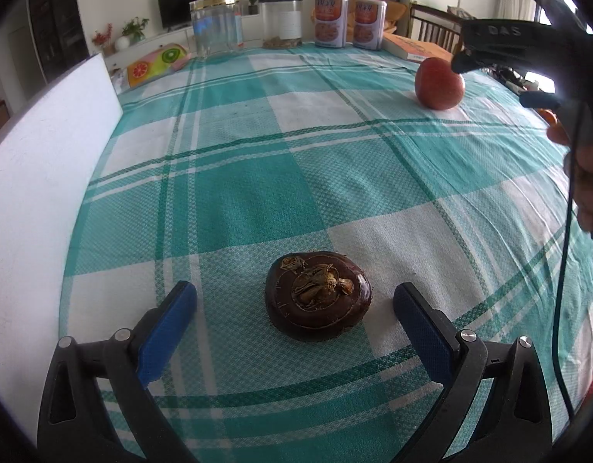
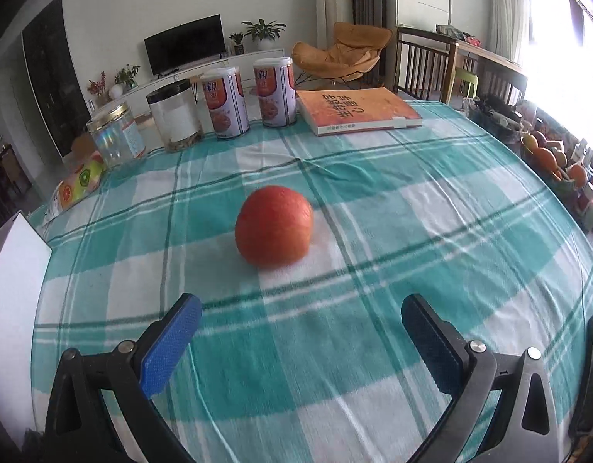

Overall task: Organize fruits
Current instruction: 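Grasp the red apple with the right tool and lift it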

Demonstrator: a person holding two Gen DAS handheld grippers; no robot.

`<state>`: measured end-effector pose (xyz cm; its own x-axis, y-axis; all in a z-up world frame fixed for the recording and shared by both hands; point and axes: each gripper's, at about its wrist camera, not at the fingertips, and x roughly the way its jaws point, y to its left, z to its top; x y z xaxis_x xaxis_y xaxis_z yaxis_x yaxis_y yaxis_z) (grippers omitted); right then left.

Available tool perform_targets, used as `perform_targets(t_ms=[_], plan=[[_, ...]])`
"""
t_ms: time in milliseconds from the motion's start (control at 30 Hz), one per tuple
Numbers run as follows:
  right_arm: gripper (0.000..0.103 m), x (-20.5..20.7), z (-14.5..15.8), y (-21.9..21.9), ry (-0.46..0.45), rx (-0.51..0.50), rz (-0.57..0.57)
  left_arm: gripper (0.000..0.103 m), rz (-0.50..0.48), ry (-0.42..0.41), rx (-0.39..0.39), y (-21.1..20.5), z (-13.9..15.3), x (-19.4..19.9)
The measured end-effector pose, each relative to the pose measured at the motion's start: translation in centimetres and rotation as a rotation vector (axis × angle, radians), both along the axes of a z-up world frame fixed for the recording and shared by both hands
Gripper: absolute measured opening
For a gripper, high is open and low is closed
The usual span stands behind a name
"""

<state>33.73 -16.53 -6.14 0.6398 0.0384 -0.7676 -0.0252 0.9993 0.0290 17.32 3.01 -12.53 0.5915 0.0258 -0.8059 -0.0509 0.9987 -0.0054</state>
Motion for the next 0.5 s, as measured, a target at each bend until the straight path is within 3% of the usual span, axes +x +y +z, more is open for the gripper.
perform_targets(t_ms=[133, 300, 333, 400, 433, 500], plan=[[0.103, 5.1, -1.2, 1.0, 0.059, -0.023, -0.082, 0.102, 0.000, 0.000, 0.000, 0.0, 0.0, 0.0], [0.102, 8.0, -3.3, 1.4, 0.136, -0.059, -0.078, 0.102, 0.000, 0.000, 0.000, 0.0, 0.0, 0.0], [0.099, 7.9, -3.3, 1.1, 0.123, -0.031, -0.072, 0.102, 0.000, 0.000, 0.000, 0.0, 0.0, 0.0], [0.068, 7.9, -3.4, 0.2, 0.126, 0.036, -0.042, 0.102, 0.000, 0.000, 0.000, 0.0, 0.0, 0.0], [0.062, 7.9, -3.4, -0.1, 0.138, 0.068, -0.040, 0.102, 0.000, 0.000, 0.000, 0.0, 0.0, 0.0], [0.061, 7.4, -3.4, -1.2, 0.154, 0.140, -0.049, 0.102, 0.000, 0.000, 0.000, 0.0, 0.0, 0.0]])
